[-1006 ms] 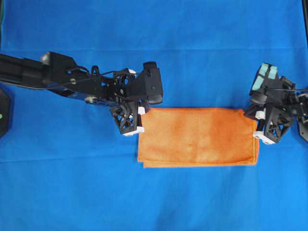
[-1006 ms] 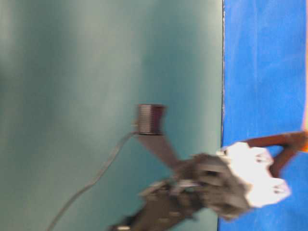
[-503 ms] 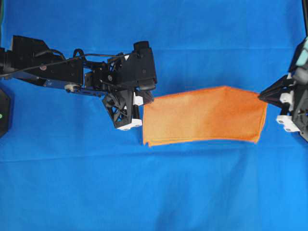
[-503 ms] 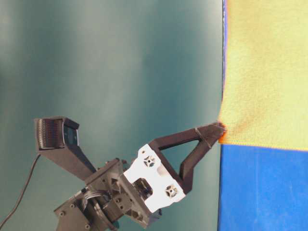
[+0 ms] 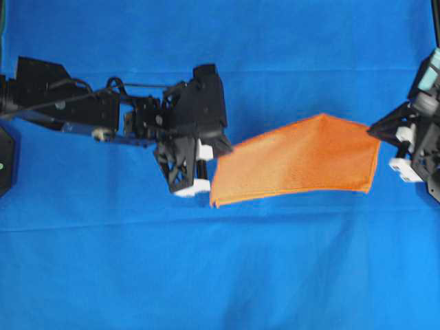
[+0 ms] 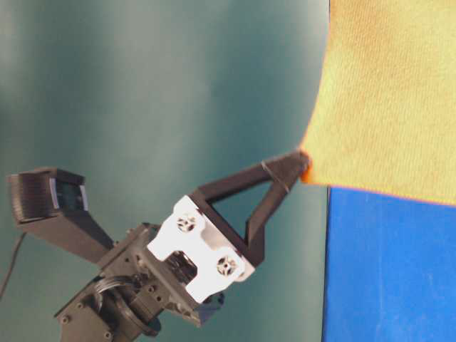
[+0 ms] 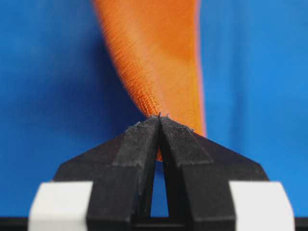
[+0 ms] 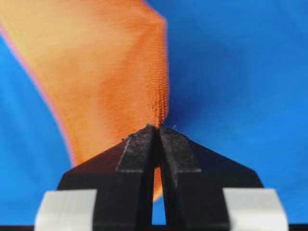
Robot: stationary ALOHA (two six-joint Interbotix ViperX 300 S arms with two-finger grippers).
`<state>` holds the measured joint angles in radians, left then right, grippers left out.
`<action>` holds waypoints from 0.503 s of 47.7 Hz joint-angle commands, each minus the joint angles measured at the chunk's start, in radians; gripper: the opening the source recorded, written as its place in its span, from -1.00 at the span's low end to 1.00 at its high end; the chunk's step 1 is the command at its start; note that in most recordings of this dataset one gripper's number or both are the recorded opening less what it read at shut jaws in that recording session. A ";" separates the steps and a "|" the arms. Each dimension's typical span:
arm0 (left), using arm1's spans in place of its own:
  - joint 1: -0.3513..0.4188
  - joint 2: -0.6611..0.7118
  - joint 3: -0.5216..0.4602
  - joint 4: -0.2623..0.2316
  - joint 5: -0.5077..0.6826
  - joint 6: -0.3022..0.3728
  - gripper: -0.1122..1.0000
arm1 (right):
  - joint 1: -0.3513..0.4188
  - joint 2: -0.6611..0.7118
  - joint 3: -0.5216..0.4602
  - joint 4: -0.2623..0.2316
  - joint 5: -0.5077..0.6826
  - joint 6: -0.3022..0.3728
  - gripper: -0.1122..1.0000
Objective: Fold the orange towel.
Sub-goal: 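Lift the strip and swing the right gripper up, rotating it vertical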
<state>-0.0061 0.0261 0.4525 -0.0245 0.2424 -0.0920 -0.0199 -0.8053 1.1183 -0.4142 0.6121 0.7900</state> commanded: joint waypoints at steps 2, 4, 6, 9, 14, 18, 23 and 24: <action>-0.029 0.008 -0.008 -0.002 -0.071 -0.002 -0.77 | -0.089 0.041 -0.031 -0.058 -0.034 -0.002 -0.76; -0.044 0.015 -0.006 -0.002 -0.091 -0.005 -0.77 | -0.126 0.057 -0.038 -0.081 -0.052 -0.003 -0.76; -0.057 0.021 -0.006 -0.002 -0.104 -0.008 -0.77 | -0.163 0.077 -0.048 -0.103 -0.075 -0.003 -0.76; -0.074 0.031 -0.009 -0.002 -0.127 -0.012 -0.77 | -0.218 0.104 -0.063 -0.129 -0.114 -0.003 -0.76; -0.097 0.044 -0.018 -0.002 -0.175 -0.014 -0.77 | -0.310 0.166 -0.095 -0.161 -0.195 -0.009 -0.76; -0.110 0.061 -0.038 -0.002 -0.216 -0.014 -0.77 | -0.359 0.216 -0.120 -0.184 -0.253 -0.011 -0.76; -0.121 0.083 -0.067 -0.002 -0.230 -0.012 -0.77 | -0.397 0.284 -0.161 -0.210 -0.318 -0.012 -0.76; -0.124 0.086 -0.072 -0.002 -0.229 -0.011 -0.77 | -0.405 0.305 -0.175 -0.219 -0.333 -0.012 -0.76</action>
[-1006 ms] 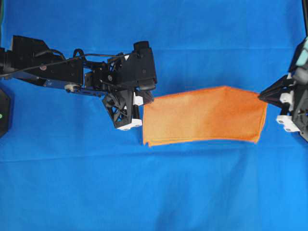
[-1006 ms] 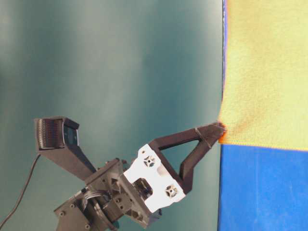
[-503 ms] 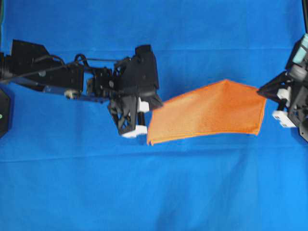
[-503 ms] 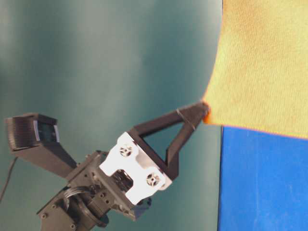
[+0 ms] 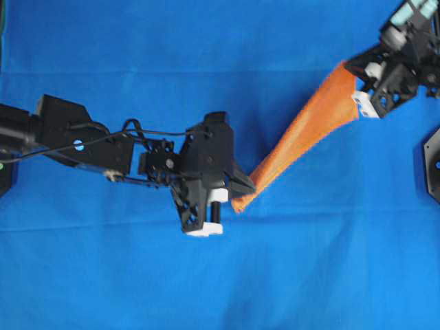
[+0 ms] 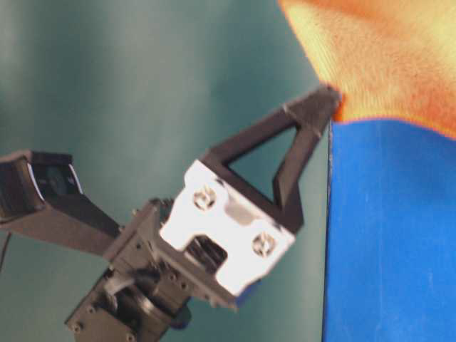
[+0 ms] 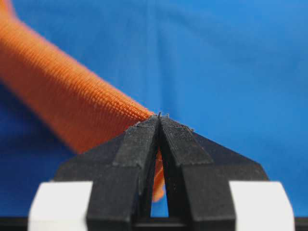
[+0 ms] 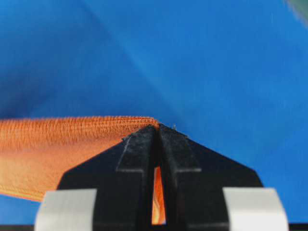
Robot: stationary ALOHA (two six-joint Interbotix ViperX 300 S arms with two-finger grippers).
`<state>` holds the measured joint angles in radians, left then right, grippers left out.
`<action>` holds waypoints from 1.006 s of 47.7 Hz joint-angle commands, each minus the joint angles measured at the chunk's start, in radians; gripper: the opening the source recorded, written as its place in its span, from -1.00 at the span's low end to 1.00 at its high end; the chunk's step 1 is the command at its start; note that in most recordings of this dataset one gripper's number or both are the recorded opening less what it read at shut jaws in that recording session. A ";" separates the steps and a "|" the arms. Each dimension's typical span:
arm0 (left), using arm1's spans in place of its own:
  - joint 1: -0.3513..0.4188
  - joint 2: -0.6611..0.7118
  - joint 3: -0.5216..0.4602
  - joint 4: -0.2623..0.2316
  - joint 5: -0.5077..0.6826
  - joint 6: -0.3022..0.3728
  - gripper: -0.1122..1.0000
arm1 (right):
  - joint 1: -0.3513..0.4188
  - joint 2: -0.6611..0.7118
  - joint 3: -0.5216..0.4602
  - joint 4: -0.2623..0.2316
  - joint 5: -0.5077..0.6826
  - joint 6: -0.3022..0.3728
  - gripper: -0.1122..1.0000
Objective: Fold the orange towel.
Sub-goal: 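Lift the strip and swing the right gripper up, rotating it vertical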
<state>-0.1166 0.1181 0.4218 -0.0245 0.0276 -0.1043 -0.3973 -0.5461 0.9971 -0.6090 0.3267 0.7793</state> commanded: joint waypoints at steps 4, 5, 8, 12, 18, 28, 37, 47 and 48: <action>-0.018 0.002 -0.058 -0.002 -0.014 0.009 -0.77 | -0.035 0.100 -0.101 -0.049 -0.075 -0.002 -0.76; -0.020 0.003 -0.061 -0.002 -0.014 0.009 -0.77 | -0.035 0.110 -0.115 -0.055 -0.083 -0.002 -0.76; -0.020 0.006 -0.066 -0.002 -0.015 0.011 -0.77 | -0.035 0.149 -0.156 -0.075 -0.094 -0.002 -0.76; -0.020 0.008 -0.071 -0.002 -0.020 0.012 -0.77 | -0.035 0.207 -0.215 -0.094 -0.100 -0.002 -0.76; -0.020 0.011 -0.077 -0.002 -0.021 0.014 -0.77 | -0.035 0.270 -0.281 -0.114 -0.101 -0.002 -0.76; -0.018 0.014 -0.084 -0.002 -0.023 0.015 -0.77 | -0.037 0.313 -0.324 -0.126 -0.101 -0.003 -0.76; -0.014 0.021 -0.100 0.000 -0.044 0.018 -0.77 | -0.037 0.301 -0.316 -0.129 -0.097 -0.002 -0.76; -0.011 0.094 -0.216 0.002 -0.066 0.077 -0.77 | -0.043 0.201 -0.247 -0.129 -0.074 -0.002 -0.76; -0.011 0.106 -0.233 0.002 -0.066 0.087 -0.77 | -0.043 0.187 -0.238 -0.129 -0.069 -0.002 -0.76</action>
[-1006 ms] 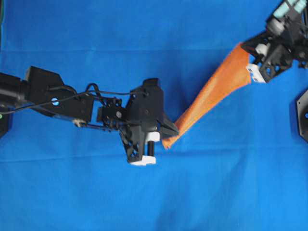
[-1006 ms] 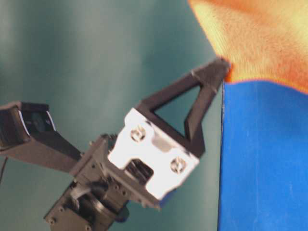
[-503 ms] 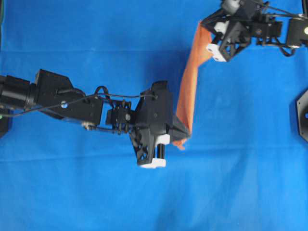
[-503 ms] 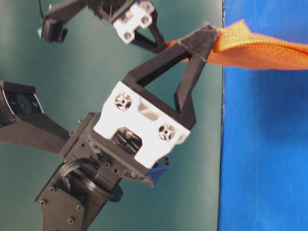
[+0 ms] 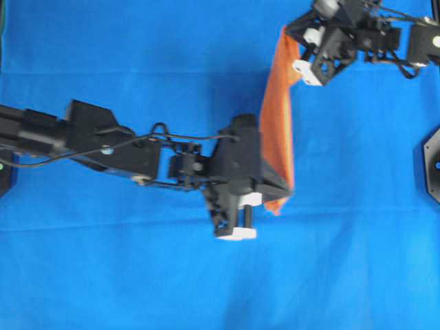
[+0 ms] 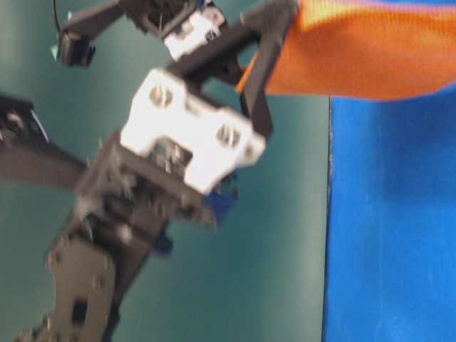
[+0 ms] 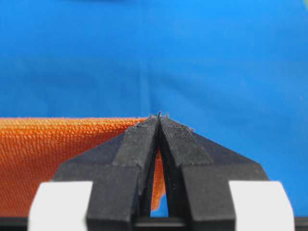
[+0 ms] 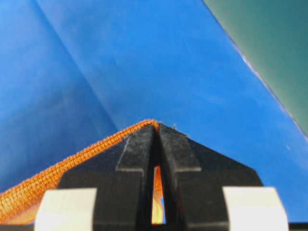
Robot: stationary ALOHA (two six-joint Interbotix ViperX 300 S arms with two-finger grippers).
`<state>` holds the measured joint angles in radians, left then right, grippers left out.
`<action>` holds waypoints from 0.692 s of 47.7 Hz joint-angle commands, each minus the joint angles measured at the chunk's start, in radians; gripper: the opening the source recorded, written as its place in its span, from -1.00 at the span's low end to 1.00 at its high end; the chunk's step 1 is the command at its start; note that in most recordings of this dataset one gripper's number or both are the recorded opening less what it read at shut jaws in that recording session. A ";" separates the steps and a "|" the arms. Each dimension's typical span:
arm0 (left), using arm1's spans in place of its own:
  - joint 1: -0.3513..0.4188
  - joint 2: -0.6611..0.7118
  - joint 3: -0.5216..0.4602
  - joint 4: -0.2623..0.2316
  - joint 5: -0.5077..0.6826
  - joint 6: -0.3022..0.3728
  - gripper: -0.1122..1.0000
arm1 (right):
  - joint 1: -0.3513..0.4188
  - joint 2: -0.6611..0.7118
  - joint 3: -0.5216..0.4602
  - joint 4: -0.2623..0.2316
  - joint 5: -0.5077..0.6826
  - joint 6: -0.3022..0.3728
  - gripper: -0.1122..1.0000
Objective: Fold the orange towel.
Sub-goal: 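Lift the strip and swing the right gripper up, rotating it vertical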
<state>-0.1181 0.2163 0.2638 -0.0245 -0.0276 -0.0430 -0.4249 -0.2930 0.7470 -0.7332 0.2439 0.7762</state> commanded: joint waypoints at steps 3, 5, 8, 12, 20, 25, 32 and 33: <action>-0.009 0.043 -0.127 0.000 -0.011 0.058 -0.77 | -0.017 -0.117 0.044 -0.005 0.035 0.003 -0.76; -0.009 0.074 -0.175 0.002 -0.012 0.080 -0.77 | -0.017 -0.144 0.064 -0.005 0.049 0.005 -0.76; -0.008 0.112 -0.230 0.002 -0.012 0.097 -0.77 | -0.017 -0.186 0.091 -0.005 0.071 0.005 -0.76; -0.006 0.158 -0.298 0.002 -0.012 0.109 -0.77 | -0.017 -0.233 0.120 -0.003 0.106 0.005 -0.76; -0.005 0.238 -0.377 0.000 -0.029 0.110 -0.77 | -0.017 -0.249 0.135 -0.003 0.130 0.003 -0.76; -0.005 0.262 -0.377 0.000 -0.052 0.097 -0.77 | -0.017 -0.204 0.129 0.000 0.115 0.005 -0.76; -0.005 0.247 -0.321 -0.005 -0.058 0.092 -0.77 | -0.017 -0.087 0.106 0.002 0.035 0.006 -0.76; -0.005 0.242 -0.308 -0.006 -0.061 0.092 -0.77 | -0.017 -0.071 0.101 0.002 0.021 0.008 -0.76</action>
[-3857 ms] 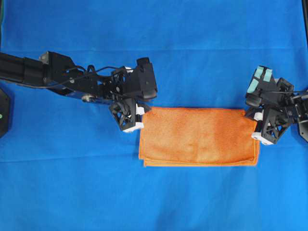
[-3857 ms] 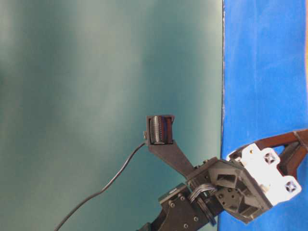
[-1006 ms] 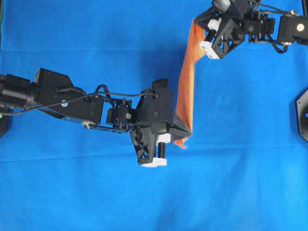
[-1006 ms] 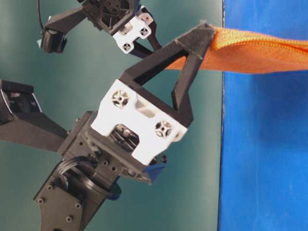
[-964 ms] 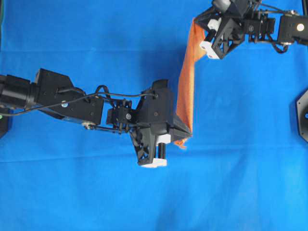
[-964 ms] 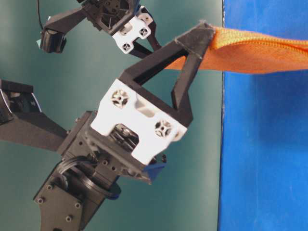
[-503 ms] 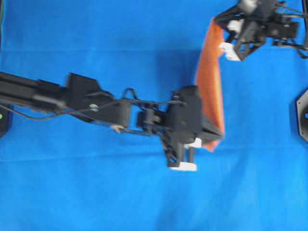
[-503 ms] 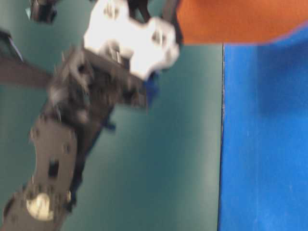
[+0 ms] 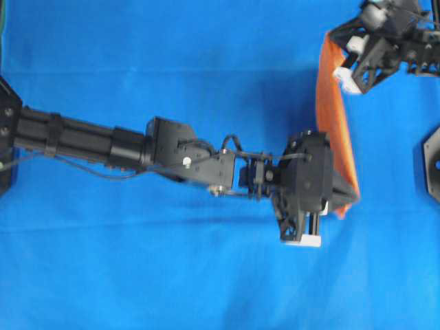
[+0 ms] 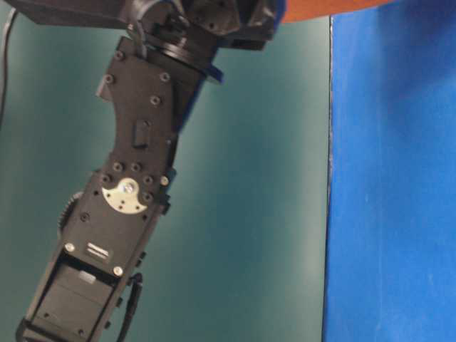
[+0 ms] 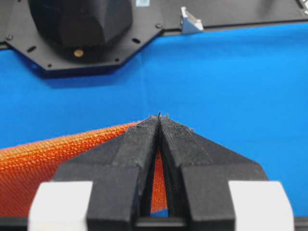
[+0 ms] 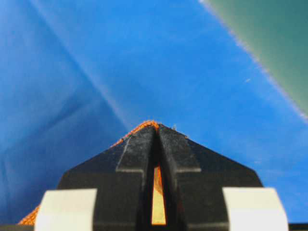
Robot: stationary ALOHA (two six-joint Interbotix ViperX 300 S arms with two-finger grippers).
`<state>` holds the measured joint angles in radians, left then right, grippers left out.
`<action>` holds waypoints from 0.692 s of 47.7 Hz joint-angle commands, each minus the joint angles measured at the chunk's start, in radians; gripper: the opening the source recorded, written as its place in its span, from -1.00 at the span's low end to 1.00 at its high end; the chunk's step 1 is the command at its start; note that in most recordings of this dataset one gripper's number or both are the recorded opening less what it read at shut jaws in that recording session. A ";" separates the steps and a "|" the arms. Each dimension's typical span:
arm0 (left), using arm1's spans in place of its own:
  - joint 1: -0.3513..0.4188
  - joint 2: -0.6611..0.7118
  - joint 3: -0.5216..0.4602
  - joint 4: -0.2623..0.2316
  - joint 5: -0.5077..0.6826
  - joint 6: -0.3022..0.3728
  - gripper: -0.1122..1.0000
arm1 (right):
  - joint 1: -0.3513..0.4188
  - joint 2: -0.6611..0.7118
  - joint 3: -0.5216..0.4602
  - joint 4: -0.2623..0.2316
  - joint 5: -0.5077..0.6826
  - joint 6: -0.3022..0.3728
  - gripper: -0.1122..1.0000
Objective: Fold the orange towel.
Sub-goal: 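Lift the strip and swing the right gripper up, rotating it vertical, then lay the strip down vertically, release, and retract both grippers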
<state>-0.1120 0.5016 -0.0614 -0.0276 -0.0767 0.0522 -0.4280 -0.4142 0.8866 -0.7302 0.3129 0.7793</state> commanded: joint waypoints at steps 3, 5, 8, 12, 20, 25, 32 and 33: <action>-0.014 -0.060 0.060 -0.006 -0.017 -0.003 -0.77 | -0.014 0.107 -0.057 -0.003 -0.087 0.009 -0.76; -0.017 -0.072 0.092 -0.006 -0.021 -0.011 -0.77 | -0.014 0.143 -0.072 -0.002 -0.110 0.009 -0.76; -0.023 -0.094 0.150 -0.006 -0.034 -0.035 -0.77 | -0.014 0.196 -0.101 -0.003 -0.135 0.009 -0.76; -0.029 -0.121 0.222 -0.006 -0.046 -0.078 -0.77 | -0.014 0.275 -0.147 -0.002 -0.163 0.009 -0.76; -0.040 -0.175 0.354 -0.006 -0.071 -0.153 -0.77 | -0.011 0.374 -0.227 -0.002 -0.186 0.009 -0.76; -0.048 -0.199 0.425 -0.005 -0.092 -0.184 -0.77 | -0.003 0.405 -0.261 -0.002 -0.189 0.009 -0.76; -0.052 -0.216 0.474 -0.005 -0.118 -0.192 -0.77 | 0.003 0.420 -0.281 -0.002 -0.189 0.011 -0.76; -0.052 -0.216 0.477 -0.005 -0.121 -0.192 -0.77 | 0.005 0.422 -0.281 -0.002 -0.189 0.011 -0.76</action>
<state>-0.1304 0.3283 0.4172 -0.0353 -0.1764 -0.1381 -0.4172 0.0184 0.6351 -0.7302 0.1273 0.7885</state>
